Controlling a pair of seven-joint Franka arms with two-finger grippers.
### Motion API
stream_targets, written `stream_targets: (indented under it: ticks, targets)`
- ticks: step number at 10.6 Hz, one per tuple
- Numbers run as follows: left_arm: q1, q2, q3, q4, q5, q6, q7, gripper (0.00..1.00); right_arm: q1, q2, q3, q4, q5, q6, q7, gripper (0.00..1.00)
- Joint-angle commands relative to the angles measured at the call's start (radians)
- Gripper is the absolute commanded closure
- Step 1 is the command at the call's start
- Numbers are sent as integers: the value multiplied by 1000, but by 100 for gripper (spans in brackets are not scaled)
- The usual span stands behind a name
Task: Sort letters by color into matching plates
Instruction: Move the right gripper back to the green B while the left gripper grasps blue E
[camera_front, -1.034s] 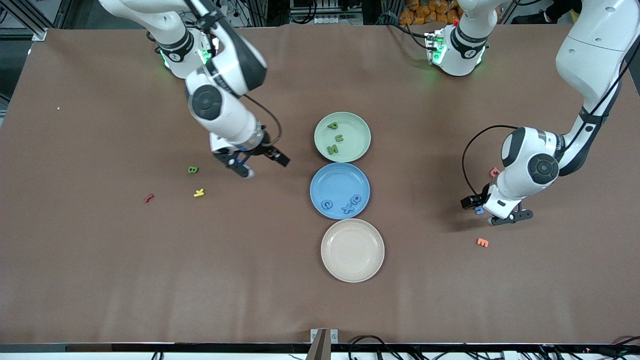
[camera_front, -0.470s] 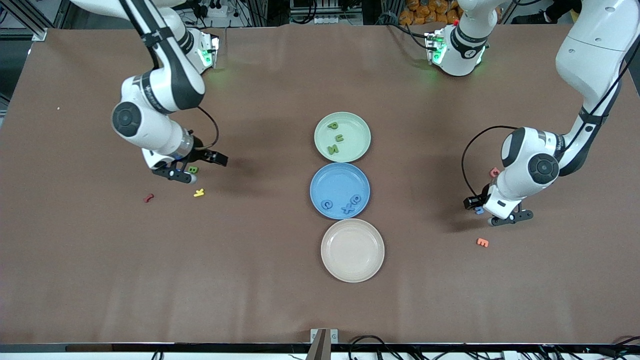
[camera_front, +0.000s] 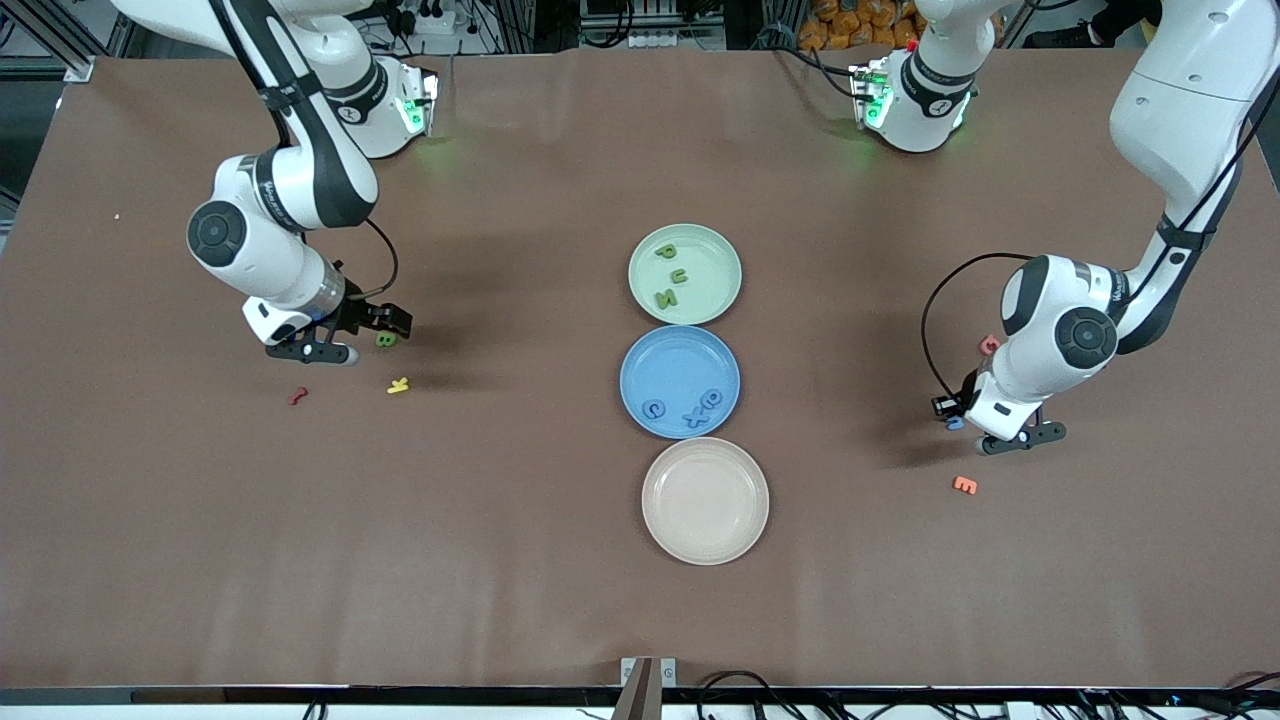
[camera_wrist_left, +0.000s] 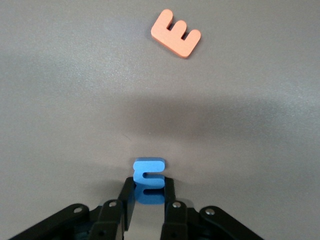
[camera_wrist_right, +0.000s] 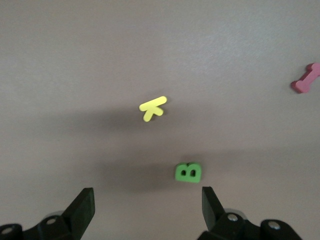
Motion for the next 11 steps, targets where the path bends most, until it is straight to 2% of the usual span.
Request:
stream_targets:
  ticks: [1, 4, 7, 9, 11]
  targets:
    - [-9, 1, 0, 30, -17, 10, -7, 100, -26, -15, -20, -74, -21, 104, -94, 5]
    - [-8, -31, -48, 41, -18, 4, -19, 100, -10, 63, -46, -79, -21, 199, -113, 11]
    - [-20, -37, -144, 85, -20, -51, -108, 100, -9, 88, -57, -86, -21, 213, -101, 16]
    - [-99, -35, -174, 168, -22, -168, -217, 100, -7, 102, -67, -88, -20, 212, -98, 19]
    - [-203, -17, -177, 231, -25, -196, -349, 100, -1, 115, -69, -88, -18, 218, -86, 23]
